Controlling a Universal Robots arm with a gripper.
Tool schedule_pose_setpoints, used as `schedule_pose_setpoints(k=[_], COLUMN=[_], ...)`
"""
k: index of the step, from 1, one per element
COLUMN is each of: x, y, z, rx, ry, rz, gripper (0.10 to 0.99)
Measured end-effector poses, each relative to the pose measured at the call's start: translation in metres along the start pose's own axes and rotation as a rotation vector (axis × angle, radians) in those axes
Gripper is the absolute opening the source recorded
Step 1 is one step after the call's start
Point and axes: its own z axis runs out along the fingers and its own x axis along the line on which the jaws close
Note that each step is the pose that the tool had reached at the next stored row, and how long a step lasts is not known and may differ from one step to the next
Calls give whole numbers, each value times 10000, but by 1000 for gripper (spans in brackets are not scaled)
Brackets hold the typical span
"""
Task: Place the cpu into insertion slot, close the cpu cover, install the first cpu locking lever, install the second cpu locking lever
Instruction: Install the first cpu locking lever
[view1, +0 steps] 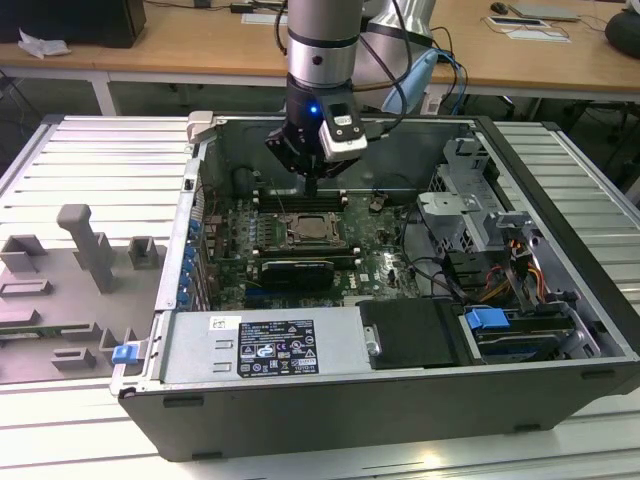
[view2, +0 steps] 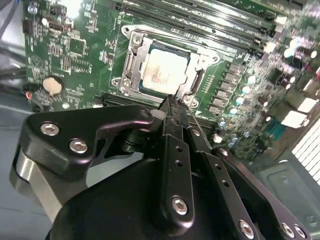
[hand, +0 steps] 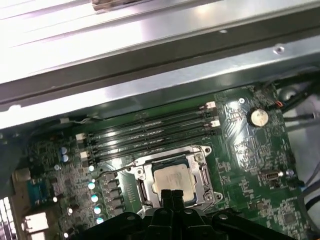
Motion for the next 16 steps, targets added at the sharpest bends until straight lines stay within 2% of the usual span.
schedule_pose_setpoints(k=[4,6,7,10,12,16], x=[0,0,3,31,89,149], y=[0,0,-1,-7,-19,-32], z=[1,1,1,2,1,1], rx=[5,11,11,10,13,14], ry=[22,42,46,49,51,55], rz=[-806,-1529,-1659,-1847,-1918,-2054], gripper=[106,106,106,106,106,106])
